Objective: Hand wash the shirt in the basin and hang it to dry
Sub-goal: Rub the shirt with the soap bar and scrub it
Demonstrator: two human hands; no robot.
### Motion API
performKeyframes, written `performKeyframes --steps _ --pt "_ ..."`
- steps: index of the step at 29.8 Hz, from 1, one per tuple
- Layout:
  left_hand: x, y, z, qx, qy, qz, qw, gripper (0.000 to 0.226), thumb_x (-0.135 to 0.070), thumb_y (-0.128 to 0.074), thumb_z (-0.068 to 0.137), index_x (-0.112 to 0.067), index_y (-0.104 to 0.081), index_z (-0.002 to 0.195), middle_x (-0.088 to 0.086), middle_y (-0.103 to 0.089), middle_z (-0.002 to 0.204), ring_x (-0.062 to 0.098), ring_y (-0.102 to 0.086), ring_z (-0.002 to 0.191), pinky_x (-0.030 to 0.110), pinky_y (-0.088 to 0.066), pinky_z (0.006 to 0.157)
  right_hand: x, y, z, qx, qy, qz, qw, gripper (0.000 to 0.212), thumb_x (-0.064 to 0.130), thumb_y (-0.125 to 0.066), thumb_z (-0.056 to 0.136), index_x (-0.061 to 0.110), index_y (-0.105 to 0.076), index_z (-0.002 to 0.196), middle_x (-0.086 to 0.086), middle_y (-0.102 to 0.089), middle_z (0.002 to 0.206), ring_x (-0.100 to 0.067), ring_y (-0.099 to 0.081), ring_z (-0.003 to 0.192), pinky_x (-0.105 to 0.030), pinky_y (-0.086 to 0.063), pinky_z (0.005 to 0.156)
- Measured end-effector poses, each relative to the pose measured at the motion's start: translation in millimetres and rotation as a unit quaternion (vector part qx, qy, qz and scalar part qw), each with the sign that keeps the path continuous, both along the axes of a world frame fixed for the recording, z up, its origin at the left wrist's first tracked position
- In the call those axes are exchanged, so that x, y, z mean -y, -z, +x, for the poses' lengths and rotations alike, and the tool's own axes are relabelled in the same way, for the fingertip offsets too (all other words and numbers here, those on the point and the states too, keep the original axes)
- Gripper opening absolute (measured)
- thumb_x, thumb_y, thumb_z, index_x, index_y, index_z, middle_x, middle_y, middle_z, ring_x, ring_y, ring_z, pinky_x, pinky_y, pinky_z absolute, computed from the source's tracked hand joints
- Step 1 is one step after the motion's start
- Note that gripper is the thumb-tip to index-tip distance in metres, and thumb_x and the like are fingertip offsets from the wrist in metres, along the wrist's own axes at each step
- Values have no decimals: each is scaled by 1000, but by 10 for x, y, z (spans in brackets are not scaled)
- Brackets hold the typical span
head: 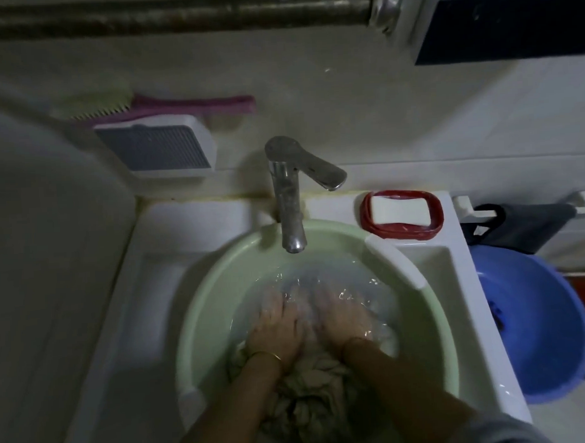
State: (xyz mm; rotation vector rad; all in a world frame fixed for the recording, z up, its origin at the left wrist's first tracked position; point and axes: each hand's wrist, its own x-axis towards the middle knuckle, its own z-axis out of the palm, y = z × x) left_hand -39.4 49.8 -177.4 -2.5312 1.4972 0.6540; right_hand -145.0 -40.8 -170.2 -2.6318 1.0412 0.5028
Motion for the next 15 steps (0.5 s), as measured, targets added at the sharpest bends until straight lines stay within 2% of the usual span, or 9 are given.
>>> performKeyframes --steps 2,4,6,7,9,10,12,14,15 --pt "55 -51 23 17 -8 -87 996 68 -46 -27 89 -13 -25 148 19 -26 151 37 -37 132 43 -29 110 -81 15 25 20 -50 -34 998 63 42 -59 84 21 -43 141 -10 -39 147 -33 -43 129 -51 -39 100" --pt "75 -88 120 -3 -56 -96 994 75 -48 -42 80 -12 -29 145 14 -33 144 32 -38 126 38 -32 107 -118 56 47 29 -86 -58 994 60 38 -72 71 19 -57 126 -11 -55 129 -35 -48 118 -51 -45 92" --pt "110 -104 203 -62 -154 -146 975 70 -35 -63 75 -7 -40 135 14 -41 134 32 -39 123 35 -29 104 -54 -44 97 55 18 -78 995 50 31 -75 68 19 -60 114 -10 -58 113 -31 -50 106 -46 -46 87" --pt "127 -128 242 -85 -187 -177 963 60 -26 -67 74 -4 -48 126 16 -47 128 34 -42 120 35 -29 102 -15 -90 132 56 76 -66 993 44 27 -66 78 18 -54 119 -10 -53 118 -30 -47 111 -45 -42 92" --pt "126 -162 289 -114 -227 -208 945 32 -11 -66 73 -4 -62 104 18 -60 111 33 -53 109 33 -38 94 58 -135 193 71 163 1 984 35 22 -53 89 16 -45 122 -9 -47 127 -28 -42 118 -40 -35 100" --pt "128 -192 318 -151 -264 -225 926 21 -4 -64 74 -5 -67 95 16 -65 101 32 -60 101 30 -43 87 88 -193 209 105 192 48 975 29 22 -54 89 15 -46 116 -9 -49 123 -27 -45 115 -37 -37 98" --pt "174 -330 349 -252 -325 -274 869 18 6 -60 78 -6 -70 86 12 -68 87 27 -64 86 16 -47 72 161 -379 189 217 249 142 933 18 19 -61 85 16 -46 94 -7 -56 101 -25 -53 97 -28 -43 80" --pt "256 -514 371 -340 -312 -290 838 16 7 -61 80 -4 -67 89 7 -63 85 19 -59 84 4 -42 64 204 -529 161 296 285 246 878 32 12 -72 77 17 -41 82 0 -52 83 -18 -51 81 -20 -40 62" --pt "239 -673 320 -395 -279 -299 823 15 4 -64 79 -7 -63 89 6 -62 87 16 -58 85 6 -42 67 138 -667 65 337 288 282 851 39 11 -78 72 17 -41 85 3 -49 83 -14 -49 79 -17 -39 61"
